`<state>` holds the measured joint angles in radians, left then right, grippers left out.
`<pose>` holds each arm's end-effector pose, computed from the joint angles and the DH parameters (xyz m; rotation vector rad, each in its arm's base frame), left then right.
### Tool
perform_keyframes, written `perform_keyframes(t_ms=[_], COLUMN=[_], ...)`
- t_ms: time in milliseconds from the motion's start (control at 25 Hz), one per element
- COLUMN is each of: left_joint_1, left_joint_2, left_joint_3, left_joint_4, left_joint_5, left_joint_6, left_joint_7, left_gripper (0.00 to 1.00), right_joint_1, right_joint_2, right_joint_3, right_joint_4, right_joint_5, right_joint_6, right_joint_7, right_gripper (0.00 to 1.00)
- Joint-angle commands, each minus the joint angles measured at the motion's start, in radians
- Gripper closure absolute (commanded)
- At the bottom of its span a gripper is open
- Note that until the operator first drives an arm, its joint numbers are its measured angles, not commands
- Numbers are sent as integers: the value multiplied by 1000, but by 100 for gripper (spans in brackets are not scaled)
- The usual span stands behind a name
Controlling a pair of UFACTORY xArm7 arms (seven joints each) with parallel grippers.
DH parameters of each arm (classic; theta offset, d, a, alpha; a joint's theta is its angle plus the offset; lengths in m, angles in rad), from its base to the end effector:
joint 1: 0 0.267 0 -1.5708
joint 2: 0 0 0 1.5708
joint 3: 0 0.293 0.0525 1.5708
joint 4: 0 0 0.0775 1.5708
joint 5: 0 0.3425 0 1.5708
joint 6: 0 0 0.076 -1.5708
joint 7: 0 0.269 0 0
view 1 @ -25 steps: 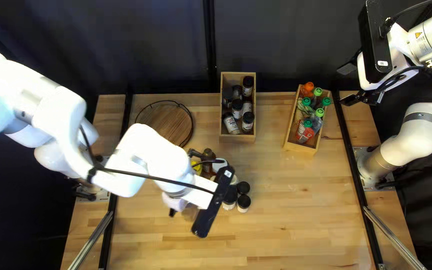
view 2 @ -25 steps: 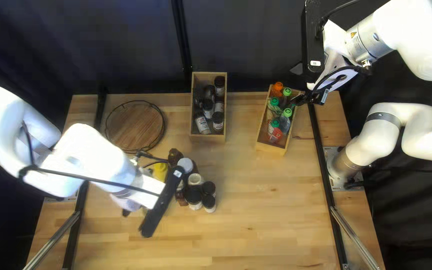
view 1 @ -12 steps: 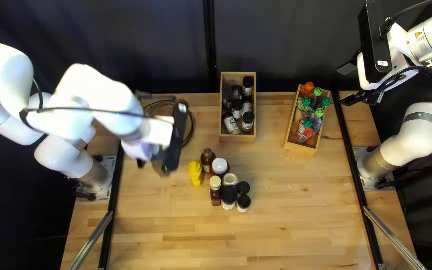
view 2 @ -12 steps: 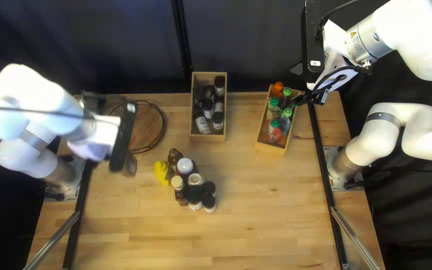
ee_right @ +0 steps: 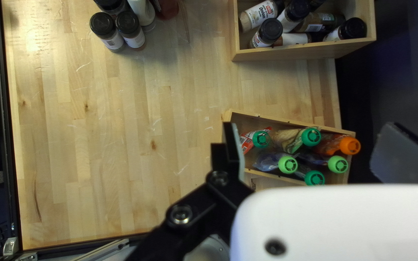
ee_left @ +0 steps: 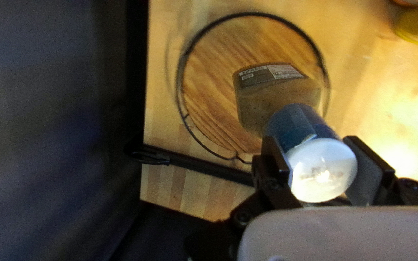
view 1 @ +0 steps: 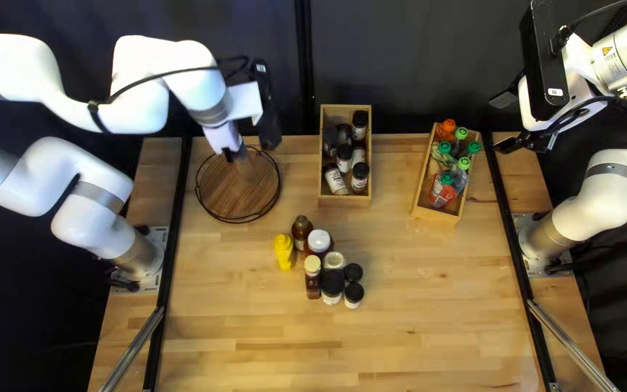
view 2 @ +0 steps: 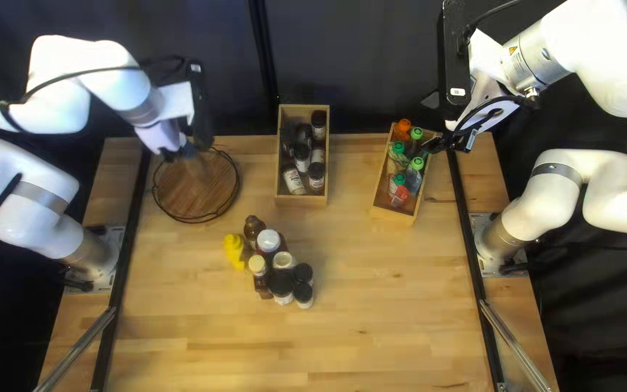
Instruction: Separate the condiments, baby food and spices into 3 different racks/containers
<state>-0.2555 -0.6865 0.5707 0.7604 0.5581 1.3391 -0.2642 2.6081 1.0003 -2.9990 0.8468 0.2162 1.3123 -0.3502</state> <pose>0.2836 0.1993 0.2658 -2.9001 -0.5205 -0.0744 0.2942 -0.0631 0.4413 2.9245 -0.1054 0.7854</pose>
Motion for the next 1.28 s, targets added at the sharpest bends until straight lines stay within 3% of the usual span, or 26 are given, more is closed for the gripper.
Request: perform_keyframes(t_ms=[40,480,840,880,920,960,1160,1280], left_joint_1=[35,65,59,59,55,51,38,32], left_joint_2=[20,94,122,122,126,132,142,148], left_joint_3=[35,169,201,200,200,199,160,92], left_joint_4=[-17,-13,-3,-2,1,7,30,54], left_joint_5=[2,-28,-64,-66,-69,-72,-76,-73], left_joint_6=[-45,-165,-171,-167,-166,-162,-122,-64], left_joint_7=[-73,-143,-158,-158,-158,-156,-176,-224], left_gripper=[100,100,100,67,13,0,0,0], right_joint_1=[0,0,0,0,0,0,0,0], right_joint_2=[0,0,0,0,0,0,0,0], right_joint_3=[0,0,0,0,0,0,0,0], right_joint_4=[0,0,0,0,0,0,0,0], right_joint_5=[0,0,0,0,0,0,0,0], right_joint_6=[0,0,0,0,0,0,0,0], right_joint_7=[0,0,0,0,0,0,0,0], right_gripper=[0,0,0,0,0,0,0,0])
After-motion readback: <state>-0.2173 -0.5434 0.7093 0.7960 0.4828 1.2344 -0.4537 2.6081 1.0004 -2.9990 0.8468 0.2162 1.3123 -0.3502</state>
